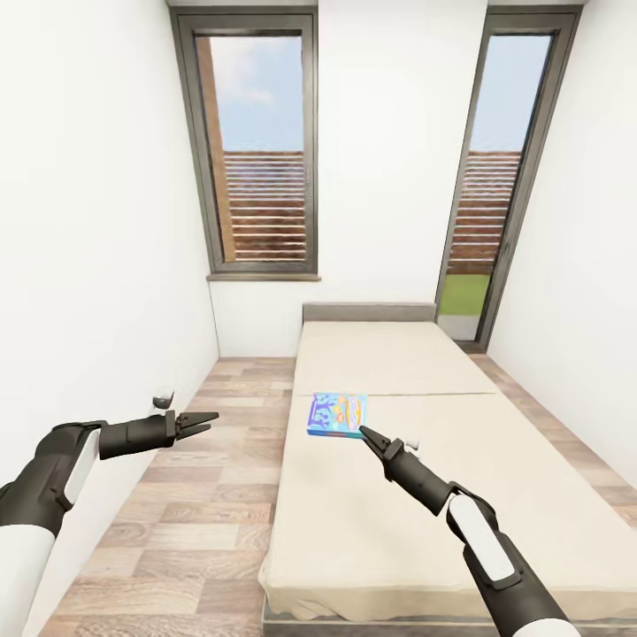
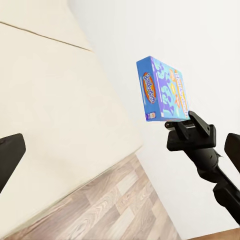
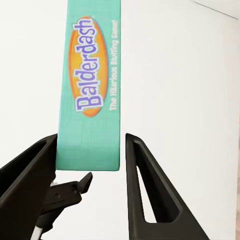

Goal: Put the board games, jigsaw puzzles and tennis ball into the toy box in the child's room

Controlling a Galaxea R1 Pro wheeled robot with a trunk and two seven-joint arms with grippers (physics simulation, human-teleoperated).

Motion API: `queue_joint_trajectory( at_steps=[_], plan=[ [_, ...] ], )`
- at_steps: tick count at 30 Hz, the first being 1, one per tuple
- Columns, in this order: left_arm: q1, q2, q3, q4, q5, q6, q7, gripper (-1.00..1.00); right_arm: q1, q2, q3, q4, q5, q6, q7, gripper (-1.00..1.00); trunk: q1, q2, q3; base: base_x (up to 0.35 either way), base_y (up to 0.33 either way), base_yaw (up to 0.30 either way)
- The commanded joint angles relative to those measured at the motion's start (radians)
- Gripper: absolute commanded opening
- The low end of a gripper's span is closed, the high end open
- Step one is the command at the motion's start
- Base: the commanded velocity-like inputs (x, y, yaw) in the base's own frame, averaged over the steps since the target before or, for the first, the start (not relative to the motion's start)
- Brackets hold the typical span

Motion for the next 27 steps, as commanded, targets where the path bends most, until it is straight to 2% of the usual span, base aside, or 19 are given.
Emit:
queue_joint_trajectory(
  at_steps=[1,27],
  plan=[
    [-0.001,0.0,0.0,0.0,0.003,0.007,-0.001,1.0,-0.001,0.001,0.001,0.0,-0.007,0.004,-0.002,-1.0,-0.004,0.007,0.001,0.0,0.0,0.0],
    [0.0,0.0,0.0,0.0,0.003,0.007,-0.001,1.0,0.0,0.009,0.002,0.0,-0.005,0.001,-0.009,-1.0,-0.104,0.189,0.04,0.0,0.0,0.0]
  ],
)
